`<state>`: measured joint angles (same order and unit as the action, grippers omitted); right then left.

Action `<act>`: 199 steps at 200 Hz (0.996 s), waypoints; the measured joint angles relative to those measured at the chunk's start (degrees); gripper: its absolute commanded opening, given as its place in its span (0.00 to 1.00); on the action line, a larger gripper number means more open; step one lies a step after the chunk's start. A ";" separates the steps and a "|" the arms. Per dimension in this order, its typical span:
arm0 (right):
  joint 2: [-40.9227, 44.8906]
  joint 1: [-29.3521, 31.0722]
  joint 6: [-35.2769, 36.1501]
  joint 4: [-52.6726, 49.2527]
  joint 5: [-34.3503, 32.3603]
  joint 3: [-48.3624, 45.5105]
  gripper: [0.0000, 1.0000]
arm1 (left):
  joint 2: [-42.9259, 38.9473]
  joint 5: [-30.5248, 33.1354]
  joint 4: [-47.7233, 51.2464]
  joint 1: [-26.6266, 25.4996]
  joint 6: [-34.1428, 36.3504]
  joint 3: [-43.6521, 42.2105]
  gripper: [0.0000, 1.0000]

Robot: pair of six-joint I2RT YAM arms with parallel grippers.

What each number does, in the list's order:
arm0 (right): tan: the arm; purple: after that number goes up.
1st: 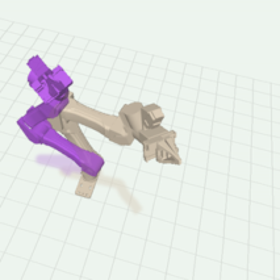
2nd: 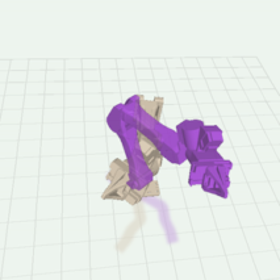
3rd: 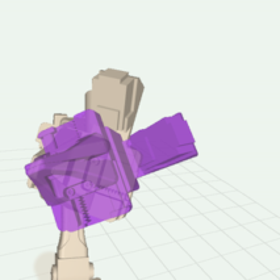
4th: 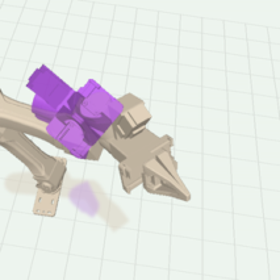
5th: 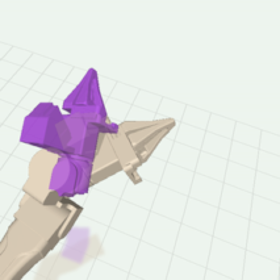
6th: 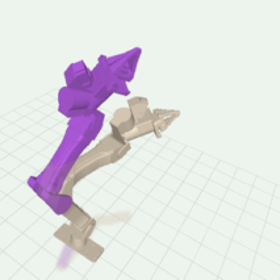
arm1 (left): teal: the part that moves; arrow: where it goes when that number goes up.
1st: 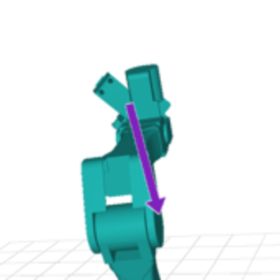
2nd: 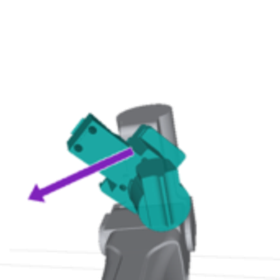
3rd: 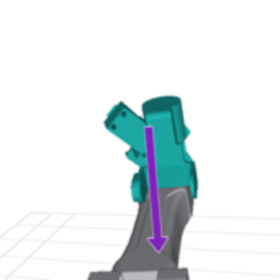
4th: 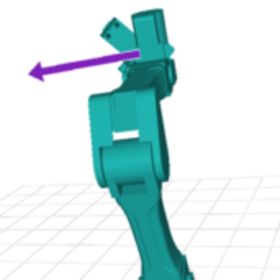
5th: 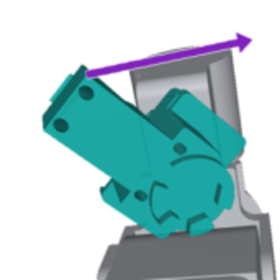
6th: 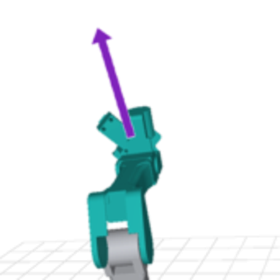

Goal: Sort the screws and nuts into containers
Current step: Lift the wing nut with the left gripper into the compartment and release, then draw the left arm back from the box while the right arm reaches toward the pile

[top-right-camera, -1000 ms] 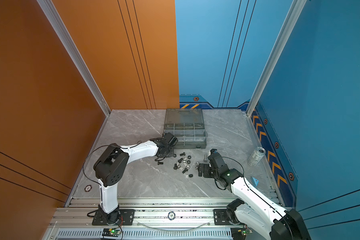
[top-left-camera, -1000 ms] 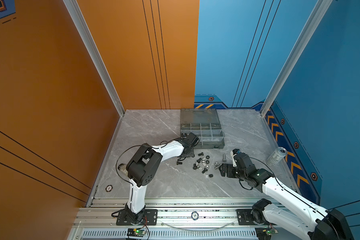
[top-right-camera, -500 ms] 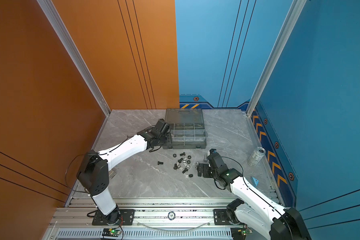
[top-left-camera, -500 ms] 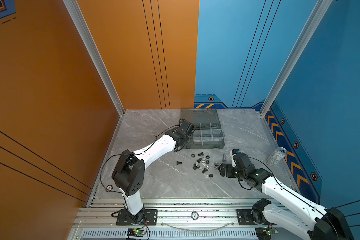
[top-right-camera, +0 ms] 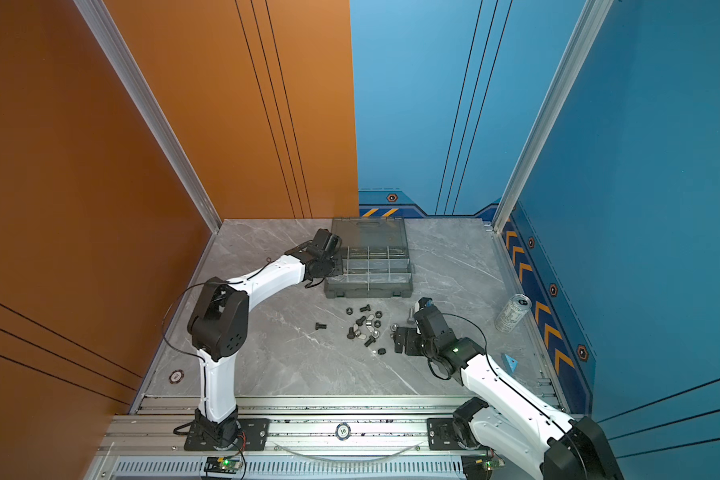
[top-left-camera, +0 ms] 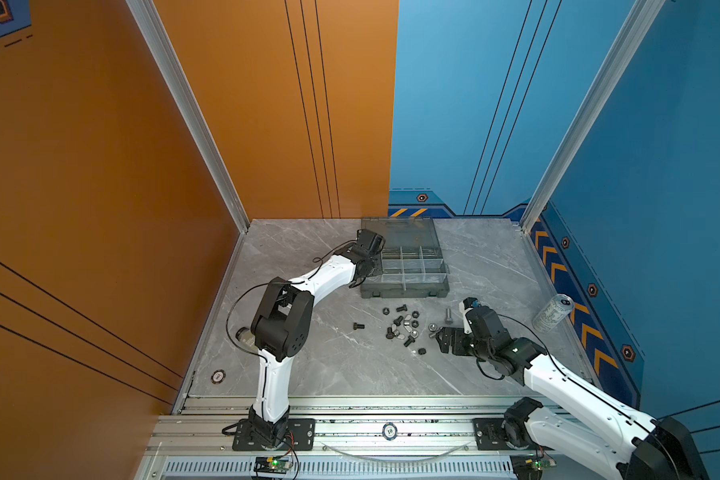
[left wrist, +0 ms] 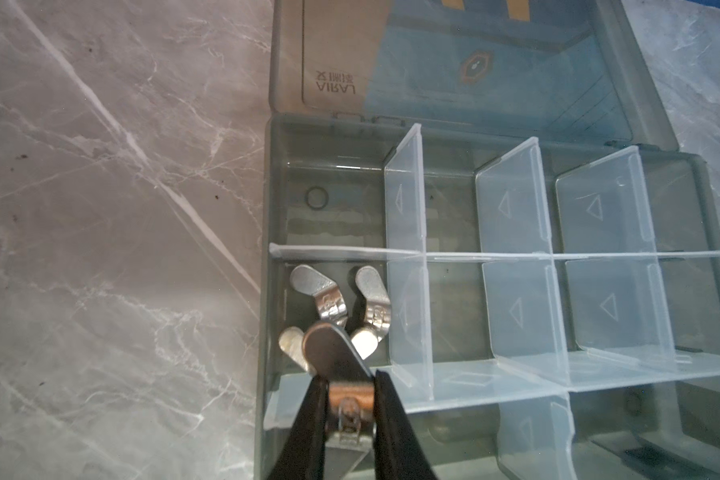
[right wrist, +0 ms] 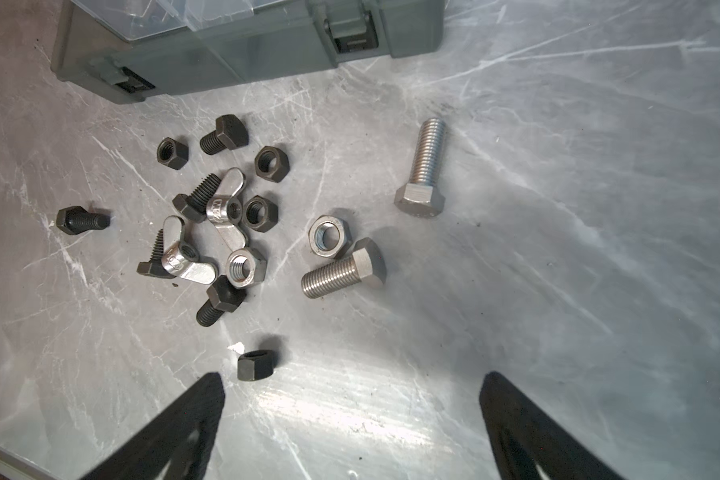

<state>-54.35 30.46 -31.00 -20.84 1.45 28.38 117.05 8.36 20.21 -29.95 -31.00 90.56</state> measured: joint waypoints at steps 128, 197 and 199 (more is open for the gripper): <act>0.13 0.00 0.00 -0.04 -0.11 0.00 0.99 | 3.06 -1.57 -2.84 0.81 1.29 1.40 0.57; 0.35 0.37 0.09 -0.13 -0.11 0.15 0.98 | -3.48 -1.84 -1.29 0.81 1.68 -1.18 0.62; 0.35 0.37 0.09 -0.13 -0.11 0.15 0.98 | -4.28 -1.90 -1.18 0.81 1.66 -1.51 0.63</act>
<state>-54.00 30.83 -30.92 -20.97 1.34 28.53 112.77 6.46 19.03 -29.15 -29.34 89.06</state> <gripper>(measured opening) 0.986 0.613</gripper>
